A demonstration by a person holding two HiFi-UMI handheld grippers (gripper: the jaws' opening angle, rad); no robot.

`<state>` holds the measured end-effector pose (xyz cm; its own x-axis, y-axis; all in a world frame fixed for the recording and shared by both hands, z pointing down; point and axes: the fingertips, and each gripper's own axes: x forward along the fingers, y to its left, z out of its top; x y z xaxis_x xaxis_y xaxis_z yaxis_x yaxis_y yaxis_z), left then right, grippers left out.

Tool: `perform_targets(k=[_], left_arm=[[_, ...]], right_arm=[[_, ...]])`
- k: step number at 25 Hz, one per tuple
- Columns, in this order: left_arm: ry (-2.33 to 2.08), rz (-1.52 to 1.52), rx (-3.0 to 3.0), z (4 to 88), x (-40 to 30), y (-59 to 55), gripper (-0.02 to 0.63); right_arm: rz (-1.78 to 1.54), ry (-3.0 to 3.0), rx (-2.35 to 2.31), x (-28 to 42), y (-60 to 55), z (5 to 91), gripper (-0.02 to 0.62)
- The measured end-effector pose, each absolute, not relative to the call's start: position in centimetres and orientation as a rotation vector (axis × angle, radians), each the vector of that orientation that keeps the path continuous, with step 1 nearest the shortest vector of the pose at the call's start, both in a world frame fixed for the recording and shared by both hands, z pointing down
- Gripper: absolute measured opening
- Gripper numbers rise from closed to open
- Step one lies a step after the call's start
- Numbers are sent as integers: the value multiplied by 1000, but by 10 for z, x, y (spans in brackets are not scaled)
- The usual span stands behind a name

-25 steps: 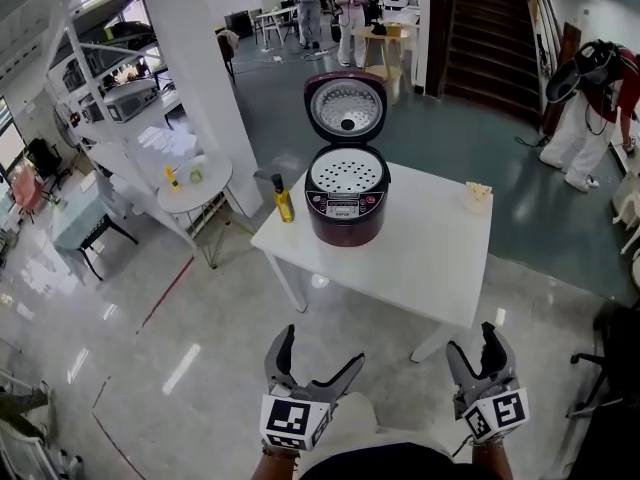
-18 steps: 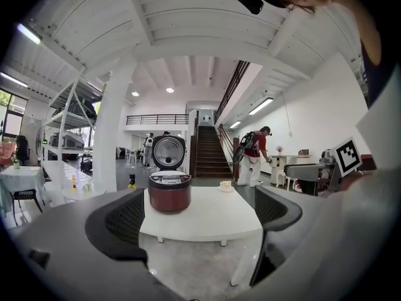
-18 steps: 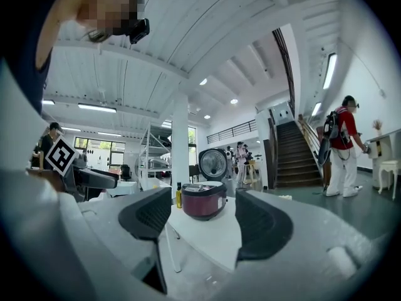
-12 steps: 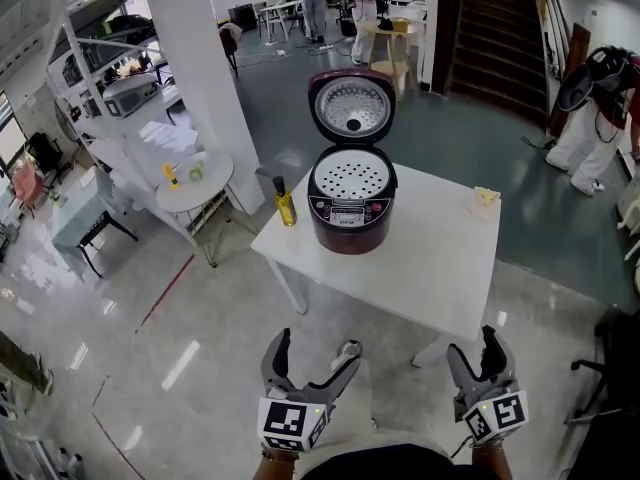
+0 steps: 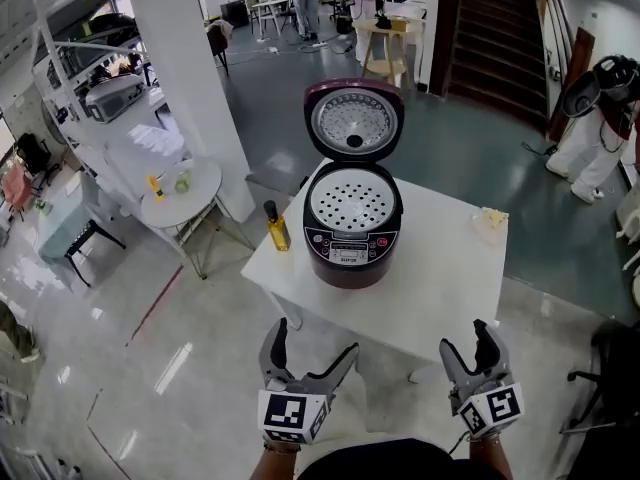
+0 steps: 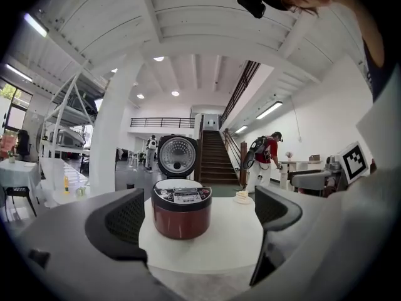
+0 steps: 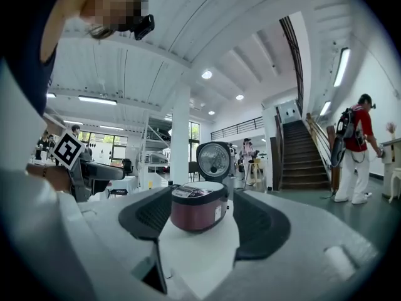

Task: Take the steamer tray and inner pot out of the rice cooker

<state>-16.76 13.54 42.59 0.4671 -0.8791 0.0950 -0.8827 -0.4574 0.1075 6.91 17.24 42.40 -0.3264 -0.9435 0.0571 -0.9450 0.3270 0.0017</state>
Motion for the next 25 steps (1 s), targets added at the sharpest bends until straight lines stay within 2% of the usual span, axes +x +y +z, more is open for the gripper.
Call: perform_targets(k=[9, 25], left_arm=[[-1564, 81, 2559, 406, -192, -13, 541], [-1537, 185, 2548, 424, -206, -214, 540]], right_arm=[[23, -2468, 1805, 48, 24, 403, 305], [84, -2378, 1806, 34, -169, 429, 305]])
